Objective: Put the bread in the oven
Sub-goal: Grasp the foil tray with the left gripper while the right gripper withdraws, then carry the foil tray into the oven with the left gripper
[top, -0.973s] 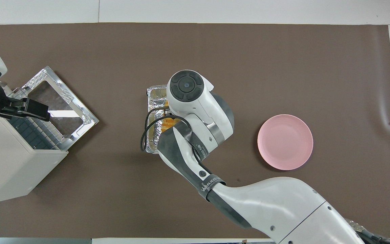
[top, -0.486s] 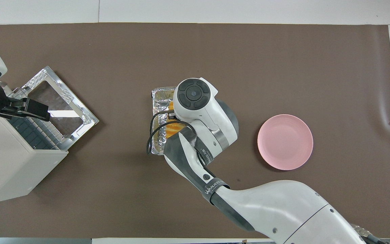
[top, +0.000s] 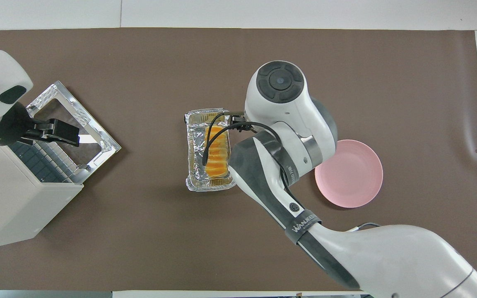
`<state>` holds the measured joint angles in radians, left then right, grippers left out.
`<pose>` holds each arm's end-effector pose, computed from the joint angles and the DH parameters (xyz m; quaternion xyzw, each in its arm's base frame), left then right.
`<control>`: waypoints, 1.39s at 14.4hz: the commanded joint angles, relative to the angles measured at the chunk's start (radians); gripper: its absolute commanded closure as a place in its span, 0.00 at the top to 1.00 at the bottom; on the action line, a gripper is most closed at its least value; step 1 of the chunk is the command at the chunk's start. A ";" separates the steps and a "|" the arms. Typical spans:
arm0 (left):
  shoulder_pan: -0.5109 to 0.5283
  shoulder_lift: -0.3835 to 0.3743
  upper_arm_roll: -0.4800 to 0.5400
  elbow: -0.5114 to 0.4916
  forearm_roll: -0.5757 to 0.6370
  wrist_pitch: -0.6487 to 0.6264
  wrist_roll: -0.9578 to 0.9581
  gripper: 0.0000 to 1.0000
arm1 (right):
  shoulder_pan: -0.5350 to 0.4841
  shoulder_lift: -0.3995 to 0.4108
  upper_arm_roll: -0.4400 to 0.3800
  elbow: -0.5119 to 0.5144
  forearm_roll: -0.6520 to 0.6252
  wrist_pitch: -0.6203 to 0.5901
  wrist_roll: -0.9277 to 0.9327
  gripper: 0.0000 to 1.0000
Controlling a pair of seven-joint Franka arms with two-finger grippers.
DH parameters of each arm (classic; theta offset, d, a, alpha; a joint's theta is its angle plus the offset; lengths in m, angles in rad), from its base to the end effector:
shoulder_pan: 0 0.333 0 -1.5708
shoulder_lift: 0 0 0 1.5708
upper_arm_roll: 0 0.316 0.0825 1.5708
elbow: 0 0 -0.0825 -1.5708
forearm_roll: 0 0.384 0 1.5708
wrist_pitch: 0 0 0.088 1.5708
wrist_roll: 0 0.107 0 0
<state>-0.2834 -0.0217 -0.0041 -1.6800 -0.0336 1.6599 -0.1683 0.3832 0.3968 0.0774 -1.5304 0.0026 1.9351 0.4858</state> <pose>0.5299 -0.1602 0.5925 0.9982 -0.0581 -0.0030 0.0164 0.6082 0.2942 0.4303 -0.9997 0.0161 0.0033 0.0164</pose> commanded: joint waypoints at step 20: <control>-0.433 0.442 0.009 -0.086 -0.048 0.535 -0.553 0.41 | -0.397 -0.389 0.007 -0.022 -0.004 -0.442 -0.529 1.00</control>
<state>-0.7138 0.4155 -0.0041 -1.7498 -0.0675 2.1791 -0.7197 0.0085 0.0468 0.0715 -1.5308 0.0008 1.5309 -0.0218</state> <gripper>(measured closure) 0.568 0.000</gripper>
